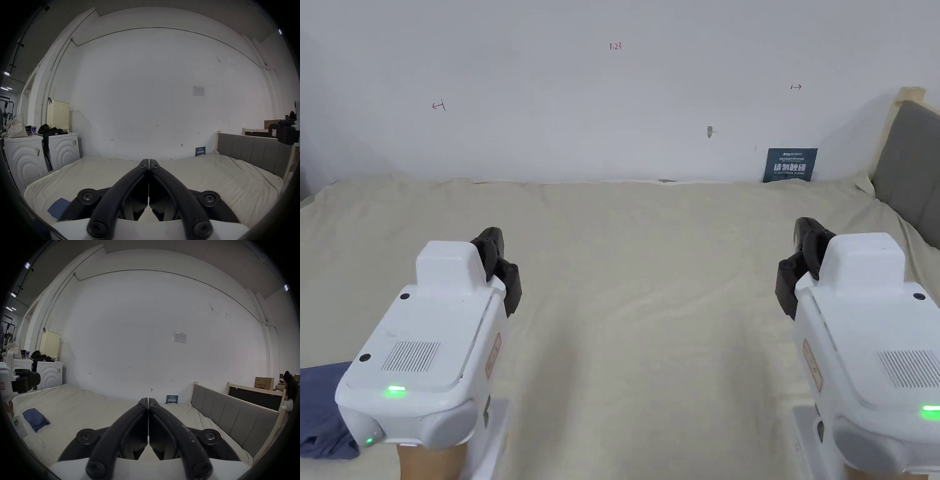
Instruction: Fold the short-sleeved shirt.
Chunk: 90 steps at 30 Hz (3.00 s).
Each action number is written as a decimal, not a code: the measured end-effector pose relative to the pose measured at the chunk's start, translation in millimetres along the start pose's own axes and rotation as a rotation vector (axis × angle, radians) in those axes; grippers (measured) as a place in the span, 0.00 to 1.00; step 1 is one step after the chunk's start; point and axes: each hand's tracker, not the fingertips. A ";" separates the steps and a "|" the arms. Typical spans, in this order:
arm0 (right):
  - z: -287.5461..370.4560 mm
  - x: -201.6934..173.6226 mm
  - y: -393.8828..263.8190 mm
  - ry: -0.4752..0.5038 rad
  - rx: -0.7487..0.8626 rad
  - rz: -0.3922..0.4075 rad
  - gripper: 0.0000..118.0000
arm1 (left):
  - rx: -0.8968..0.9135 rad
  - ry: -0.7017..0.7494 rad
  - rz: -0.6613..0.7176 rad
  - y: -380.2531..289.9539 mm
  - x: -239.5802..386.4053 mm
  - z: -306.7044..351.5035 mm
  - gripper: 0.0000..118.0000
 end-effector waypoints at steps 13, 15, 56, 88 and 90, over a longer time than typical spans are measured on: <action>-0.4 0.2 0.0 -0.005 -0.003 -0.002 0.03 | 0.000 0.000 -0.014 -0.1 1.3 0.1 0.01; 0.0 0.4 0.2 -0.011 -0.006 0.001 0.13 | 0.004 -0.001 -0.010 -0.7 1.7 0.3 0.08; -1.2 0.0 -4.0 -0.023 -0.011 -0.013 1.00 | -0.015 0.006 0.014 -4.3 -0.7 -0.5 1.00; -13.3 -1.0 -1.6 0.026 -0.216 -0.129 1.00 | -0.028 0.004 0.013 -3.9 -5.9 2.8 1.00; -20.0 2.9 -3.5 0.052 -0.306 -0.231 1.00 | -0.033 0.004 0.016 -3.7 -6.0 3.9 1.00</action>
